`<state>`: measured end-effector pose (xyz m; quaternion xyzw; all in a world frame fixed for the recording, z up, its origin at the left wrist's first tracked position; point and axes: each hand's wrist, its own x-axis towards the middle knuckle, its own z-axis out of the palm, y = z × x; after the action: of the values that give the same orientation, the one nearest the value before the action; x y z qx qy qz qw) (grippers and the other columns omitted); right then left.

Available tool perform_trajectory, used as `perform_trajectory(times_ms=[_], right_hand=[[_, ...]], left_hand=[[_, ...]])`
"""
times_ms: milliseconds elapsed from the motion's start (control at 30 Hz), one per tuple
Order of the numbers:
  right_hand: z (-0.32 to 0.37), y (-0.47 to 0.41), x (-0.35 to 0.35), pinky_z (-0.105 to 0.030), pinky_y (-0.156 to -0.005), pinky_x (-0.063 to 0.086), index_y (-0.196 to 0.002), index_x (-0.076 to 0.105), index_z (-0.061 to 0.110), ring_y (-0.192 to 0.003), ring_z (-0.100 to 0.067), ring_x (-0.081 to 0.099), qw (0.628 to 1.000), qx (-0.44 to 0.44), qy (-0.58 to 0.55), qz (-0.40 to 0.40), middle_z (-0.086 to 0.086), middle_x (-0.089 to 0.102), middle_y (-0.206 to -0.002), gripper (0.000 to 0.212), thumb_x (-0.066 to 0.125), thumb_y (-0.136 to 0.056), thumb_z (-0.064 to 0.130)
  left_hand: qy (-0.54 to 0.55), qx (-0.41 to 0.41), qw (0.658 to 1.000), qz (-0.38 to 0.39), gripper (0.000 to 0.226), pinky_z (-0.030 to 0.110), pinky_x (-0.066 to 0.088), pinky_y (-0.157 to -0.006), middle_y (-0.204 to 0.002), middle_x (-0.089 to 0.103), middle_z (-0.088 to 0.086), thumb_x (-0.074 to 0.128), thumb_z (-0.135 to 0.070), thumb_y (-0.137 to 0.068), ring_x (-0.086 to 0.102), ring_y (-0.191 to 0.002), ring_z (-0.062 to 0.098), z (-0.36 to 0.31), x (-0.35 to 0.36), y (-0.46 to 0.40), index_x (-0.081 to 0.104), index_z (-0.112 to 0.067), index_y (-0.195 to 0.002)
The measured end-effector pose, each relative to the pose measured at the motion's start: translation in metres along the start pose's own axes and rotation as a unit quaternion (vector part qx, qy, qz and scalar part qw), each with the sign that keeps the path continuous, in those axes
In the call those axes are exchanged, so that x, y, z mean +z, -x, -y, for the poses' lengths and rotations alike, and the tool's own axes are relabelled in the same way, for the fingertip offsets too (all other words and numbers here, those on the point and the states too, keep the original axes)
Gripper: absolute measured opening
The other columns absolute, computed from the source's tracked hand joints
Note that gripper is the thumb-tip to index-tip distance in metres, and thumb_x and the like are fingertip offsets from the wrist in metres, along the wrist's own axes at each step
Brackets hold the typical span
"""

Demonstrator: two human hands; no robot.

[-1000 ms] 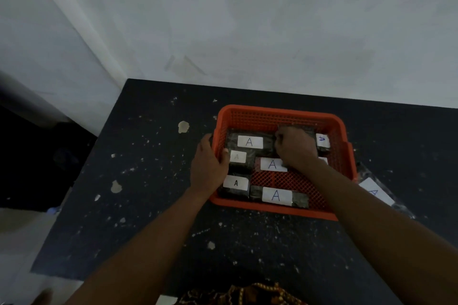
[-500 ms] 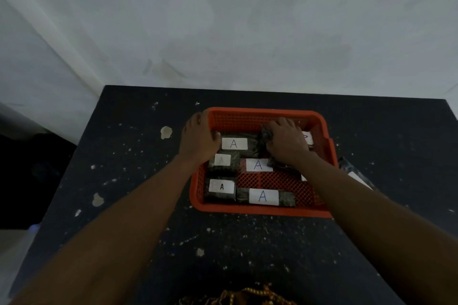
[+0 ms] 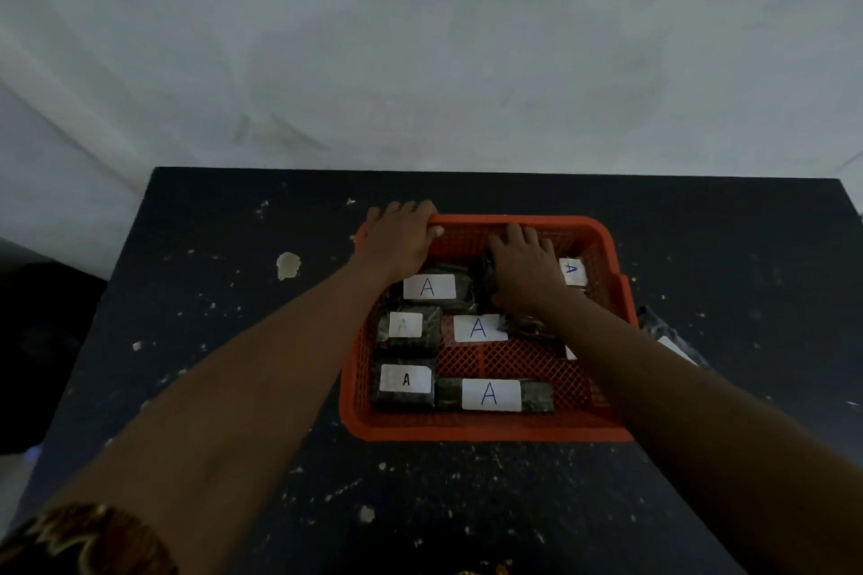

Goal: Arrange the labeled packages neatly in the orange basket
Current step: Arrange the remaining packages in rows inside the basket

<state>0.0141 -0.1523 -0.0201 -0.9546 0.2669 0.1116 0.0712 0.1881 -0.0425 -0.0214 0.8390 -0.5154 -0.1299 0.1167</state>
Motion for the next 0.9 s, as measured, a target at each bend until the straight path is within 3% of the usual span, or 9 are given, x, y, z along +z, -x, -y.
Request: perform_trajectory(times_ms=[200,400,467,600,667,733,800,900], right_hand=[[-0.007,0.005,-0.004,-0.048,-0.099,0.034,-0.126,0.046,0.019,-0.12,-0.031,0.036,0.999,-0.019,-0.018,-0.033,-0.01,0.042,-0.13,0.072,0.077,-0.064,0.042],[-0.021,0.025,-0.025,-0.041,-0.096,0.034,-0.132,0.04,0.027,-0.117,-0.023,0.036,0.977,0.002,-0.174,-0.125,-0.001,0.046,-0.127,0.077,0.074,-0.065,0.045],[-0.026,0.034,-0.032,-0.035,-0.091,0.038,-0.136,0.034,0.033,-0.115,-0.018,0.037,0.954,0.006,-0.272,-0.128,0.001,0.042,-0.127,0.082,0.075,-0.065,0.04],[-0.032,0.047,-0.04,-0.01,-0.071,0.041,-0.131,0.039,0.033,-0.098,-0.01,0.05,0.927,0.006,-0.337,-0.164,0.006,0.039,-0.117,0.075,0.073,-0.064,0.033],[-0.035,0.052,-0.04,-0.013,-0.068,0.051,-0.126,0.042,0.028,-0.099,-0.01,0.055,0.896,0.025,-0.414,-0.158,0.003,0.047,-0.119,0.07,0.078,-0.067,0.019],[-0.037,0.059,-0.039,-0.021,-0.075,0.057,-0.123,0.044,0.029,-0.105,-0.012,0.06,0.836,0.051,-0.532,-0.123,0.004,0.054,-0.12,0.068,0.08,-0.069,0.006],[-0.039,0.066,-0.037,-0.027,-0.076,0.058,-0.12,0.046,0.03,-0.106,-0.012,0.062,0.773,0.067,-0.624,-0.097,0.005,0.057,-0.121,0.066,0.078,-0.071,0.0],[-0.04,0.071,-0.034,-0.025,-0.071,0.057,-0.119,0.048,0.028,-0.104,-0.008,0.064,0.728,0.065,-0.676,-0.093,0.002,0.056,-0.123,0.064,0.071,-0.072,-0.01]], left_hand=[[-0.035,0.019,0.995,-0.087,0.021,0.042,0.032,-0.092,-0.109,0.06,0.001,0.04,-0.04,-0.1,0.051,-0.102,0.023,0.003,0.015,0.003,0.05,-0.025,-0.11],[-0.033,0.015,0.996,-0.083,0.022,0.044,0.031,-0.096,-0.114,0.058,0.003,0.037,-0.033,-0.1,0.049,-0.105,0.025,0.004,0.018,0.001,0.05,-0.023,-0.115],[-0.032,0.011,0.996,-0.08,0.023,0.045,0.031,-0.095,-0.114,0.059,0.003,0.038,-0.035,-0.1,0.049,-0.105,0.026,0.003,0.017,0.001,0.05,-0.022,-0.116],[-0.033,0.01,0.997,-0.076,0.025,0.045,0.031,-0.094,-0.113,0.059,0.004,0.038,-0.039,-0.1,0.05,-0.105,0.027,0.002,0.016,0.001,0.05,-0.023,-0.114],[-0.028,0.01,0.997,-0.067,0.025,0.044,0.031,-0.094,-0.113,0.058,0.003,0.037,-0.039,-0.1,0.049,-0.105,0.026,0.004,0.016,0.0,0.049,-0.024,-0.114],[-0.022,0.01,0.998,-0.062,0.025,0.044,0.03,-0.095,-0.115,0.058,0.003,0.036,-0.039,-0.1,0.049,-0.106,0.026,0.005,0.016,0.0,0.048,-0.024,-0.115],[-0.014,0.01,0.998,-0.058,0.025,0.045,0.03,-0.096,-0.114,0.058,0.003,0.036,-0.04,-0.099,0.049,-0.107,0.026,0.005,0.016,0.001,0.048,-0.025,-0.115],[-0.011,0.009,0.998,-0.058,0.025,0.045,0.03,-0.095,-0.113,0.058,0.003,0.037,-0.041,-0.099,0.048,-0.106,0.026,0.005,0.015,0.002,0.048,-0.025,-0.114]])
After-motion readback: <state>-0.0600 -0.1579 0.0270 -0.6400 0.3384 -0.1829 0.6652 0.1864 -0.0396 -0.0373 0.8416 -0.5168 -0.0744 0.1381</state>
